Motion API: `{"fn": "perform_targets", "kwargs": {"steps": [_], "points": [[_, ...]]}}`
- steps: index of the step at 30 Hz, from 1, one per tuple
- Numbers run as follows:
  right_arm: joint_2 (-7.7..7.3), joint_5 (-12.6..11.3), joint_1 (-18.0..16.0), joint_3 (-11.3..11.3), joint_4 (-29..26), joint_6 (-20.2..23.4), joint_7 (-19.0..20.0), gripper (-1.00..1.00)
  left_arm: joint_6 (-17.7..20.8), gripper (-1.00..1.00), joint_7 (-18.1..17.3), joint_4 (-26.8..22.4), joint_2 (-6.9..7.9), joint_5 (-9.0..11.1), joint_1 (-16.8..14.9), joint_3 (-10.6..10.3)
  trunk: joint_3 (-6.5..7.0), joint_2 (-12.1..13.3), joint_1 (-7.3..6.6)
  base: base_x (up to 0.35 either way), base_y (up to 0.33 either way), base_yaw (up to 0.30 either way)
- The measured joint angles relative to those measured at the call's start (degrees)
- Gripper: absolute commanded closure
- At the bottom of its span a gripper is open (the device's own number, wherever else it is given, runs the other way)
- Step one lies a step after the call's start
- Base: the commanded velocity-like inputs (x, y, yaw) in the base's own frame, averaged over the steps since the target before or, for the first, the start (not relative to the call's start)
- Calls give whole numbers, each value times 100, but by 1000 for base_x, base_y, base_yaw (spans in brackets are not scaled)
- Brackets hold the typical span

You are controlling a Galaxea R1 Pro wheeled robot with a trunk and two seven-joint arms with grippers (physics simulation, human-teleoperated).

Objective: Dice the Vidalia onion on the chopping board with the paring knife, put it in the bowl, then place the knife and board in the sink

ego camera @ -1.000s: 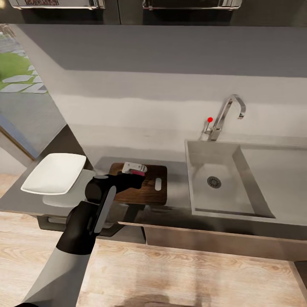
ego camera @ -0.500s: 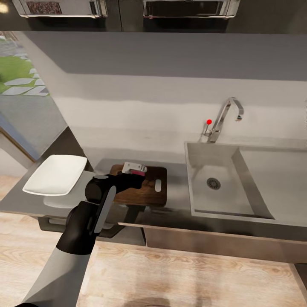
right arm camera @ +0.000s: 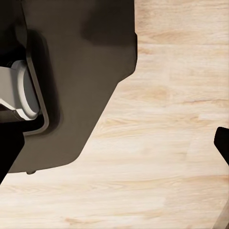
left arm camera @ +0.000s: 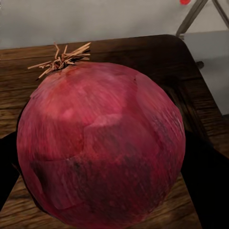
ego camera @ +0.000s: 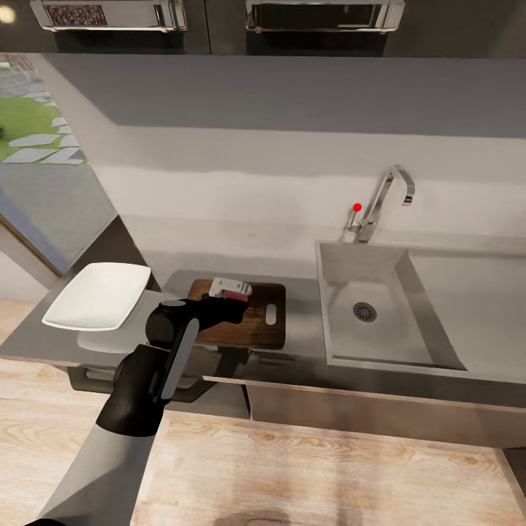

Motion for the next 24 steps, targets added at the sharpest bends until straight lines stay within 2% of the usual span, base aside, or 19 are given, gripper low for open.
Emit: {"fn": "perform_targets", "kwargs": {"steps": [10,11,24], "points": [[0,-1,3,0,0,0,0,-100,-15,100,1,0,9,-14,41,-3,0,0,0,0,0,0],[0,-1,2,0,0,0,0,-100,-15,-100,1,-2,11,-14,58,-2,0,0,0,0,0,0],[0,0,5,0,0,0,0,-100,-19,-100,5,-12,35,-22,148,3,0,0,0,0,0,0]]}}
